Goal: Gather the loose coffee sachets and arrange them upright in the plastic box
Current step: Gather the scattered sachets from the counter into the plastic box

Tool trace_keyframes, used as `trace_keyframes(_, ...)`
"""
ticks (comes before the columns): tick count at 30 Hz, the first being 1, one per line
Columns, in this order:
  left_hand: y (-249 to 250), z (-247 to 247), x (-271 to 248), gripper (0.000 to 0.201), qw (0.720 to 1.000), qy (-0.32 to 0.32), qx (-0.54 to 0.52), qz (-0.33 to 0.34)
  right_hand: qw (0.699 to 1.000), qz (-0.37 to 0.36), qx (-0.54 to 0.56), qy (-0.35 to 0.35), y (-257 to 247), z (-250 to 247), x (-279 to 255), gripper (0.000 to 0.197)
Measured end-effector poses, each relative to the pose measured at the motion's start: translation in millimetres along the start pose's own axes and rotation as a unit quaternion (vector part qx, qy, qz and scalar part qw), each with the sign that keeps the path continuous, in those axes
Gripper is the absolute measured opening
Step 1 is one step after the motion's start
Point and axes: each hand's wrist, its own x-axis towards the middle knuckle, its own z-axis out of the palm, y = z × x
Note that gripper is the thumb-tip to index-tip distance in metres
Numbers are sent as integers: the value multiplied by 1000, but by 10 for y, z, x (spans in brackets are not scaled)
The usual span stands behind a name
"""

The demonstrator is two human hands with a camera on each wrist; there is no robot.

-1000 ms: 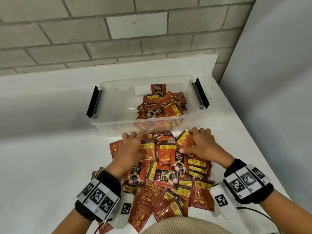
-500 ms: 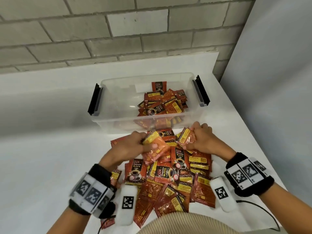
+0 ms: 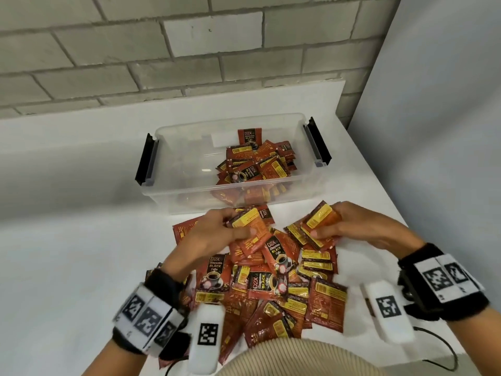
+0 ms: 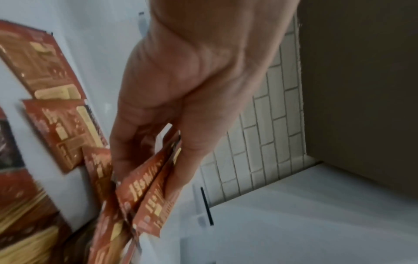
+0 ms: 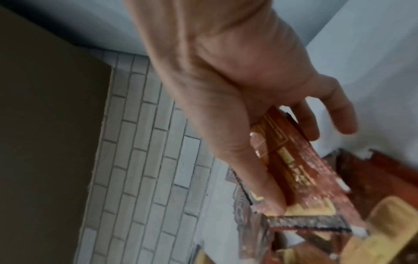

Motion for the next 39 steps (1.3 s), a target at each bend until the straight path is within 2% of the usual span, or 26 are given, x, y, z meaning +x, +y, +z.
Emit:
trace_keyframes(2,-27,-122,-76,19,1000,5,-20,7,998,1,-59,-8,90,22,-47,20)
trace_keyframes(5,-109,-284,-153,31,998,21,-54,6,990,4,-141,8,190,102,-39,25)
trace_keyframes(8,-197,-383,-176,42,996,42,-73,-5,971,39,-232,36,155,182,-40,47)
trace_keyframes(11,-314,-449,-122,48,995,86,-39,-25,978,47,-194,56,106,234,-25,74)
trace_keyframes(15,-531,-490,-4,70,984,138,91,-63,994,66,-81,18,73,216,21,94)
trace_keyframes(17,-590,-466,22,68,975,141,160,-67,995,73,-66,10,70,201,37,82)
trace_keyframes(20,-585,-445,20,68,974,143,162,-63,996,64,-64,7,87,180,65,51)
trace_keyframes(22,-564,-450,23,72,973,155,155,-78,998,53,-41,3,76,146,54,42)
trace_keyframes(25,-542,-483,24,62,969,160,171,-82,1000,22,-4,6,-11,47,-10,34)
trace_keyframes(28,-566,-568,7,49,972,152,161,-78,999,-9,46,9,-135,-49,-81,28)
trace_keyframes(32,-501,-698,-60,41,986,135,80,-62,994,-34,101,-3,-271,-12,-52,26)
trace_keyframes(35,-397,-715,-107,46,994,93,-16,-55,996,-22,83,13,-286,159,98,27)
trace_keyframes(39,-333,-532,-41,58,996,43,-44,-58,998,0,12,64,-258,350,319,37)
